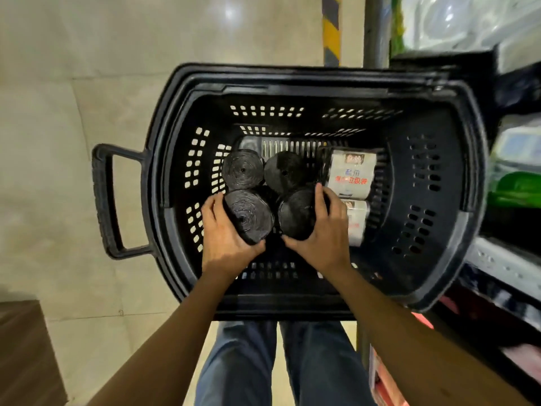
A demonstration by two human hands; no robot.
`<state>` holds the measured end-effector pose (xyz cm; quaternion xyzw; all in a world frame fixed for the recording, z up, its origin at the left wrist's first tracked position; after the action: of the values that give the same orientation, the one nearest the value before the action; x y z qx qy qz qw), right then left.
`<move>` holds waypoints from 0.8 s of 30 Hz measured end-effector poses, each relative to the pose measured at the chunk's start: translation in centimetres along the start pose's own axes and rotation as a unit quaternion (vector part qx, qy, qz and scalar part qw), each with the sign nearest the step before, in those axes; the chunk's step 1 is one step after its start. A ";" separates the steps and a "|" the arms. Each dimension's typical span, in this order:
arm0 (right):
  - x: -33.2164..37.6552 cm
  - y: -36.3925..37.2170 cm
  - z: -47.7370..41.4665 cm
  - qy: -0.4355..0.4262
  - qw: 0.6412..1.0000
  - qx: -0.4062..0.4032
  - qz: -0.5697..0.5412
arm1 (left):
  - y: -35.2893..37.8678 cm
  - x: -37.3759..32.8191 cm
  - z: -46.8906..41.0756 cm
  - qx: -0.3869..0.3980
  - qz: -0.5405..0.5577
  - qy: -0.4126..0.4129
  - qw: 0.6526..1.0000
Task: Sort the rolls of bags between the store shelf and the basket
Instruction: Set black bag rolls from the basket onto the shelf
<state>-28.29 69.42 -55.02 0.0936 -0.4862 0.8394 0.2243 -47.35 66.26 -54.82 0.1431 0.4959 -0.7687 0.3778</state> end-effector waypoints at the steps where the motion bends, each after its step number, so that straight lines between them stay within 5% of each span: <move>1: 0.5 -1.7 0.5 -0.003 1.000 -0.026 -0.010 | -1.2 -1.2 0.4 -0.001 0.000 0.014 1.000; 16: 8.1 -27.9 12.7 -0.029 0.976 -0.185 -0.108 | -22.6 -21.5 8.9 -0.077 -0.018 0.186 0.979; 20: 9.2 -32.4 16.5 -0.011 0.980 -0.161 -0.116 | -25.2 -26.9 11.4 -0.033 -0.034 0.271 0.962; 24: 9.1 -35.4 22.0 0.039 0.962 -0.224 -0.149 | -25.6 -31.1 13.4 0.041 -0.045 0.353 0.934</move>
<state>-21.06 68.26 -13.01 0.0796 -0.6332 0.6693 0.3805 -42.80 73.91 -13.30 0.3976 0.5716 -0.7045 0.1372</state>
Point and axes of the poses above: each hand's wrist, its own z-axis away from the middle knuckle, its own y-axis out of the palm, x = y × z, the point moved 6 cm from there along -z, towards the middle knuckle, and after that the axes turned 9 degrees about y, right-handed, at the moved point
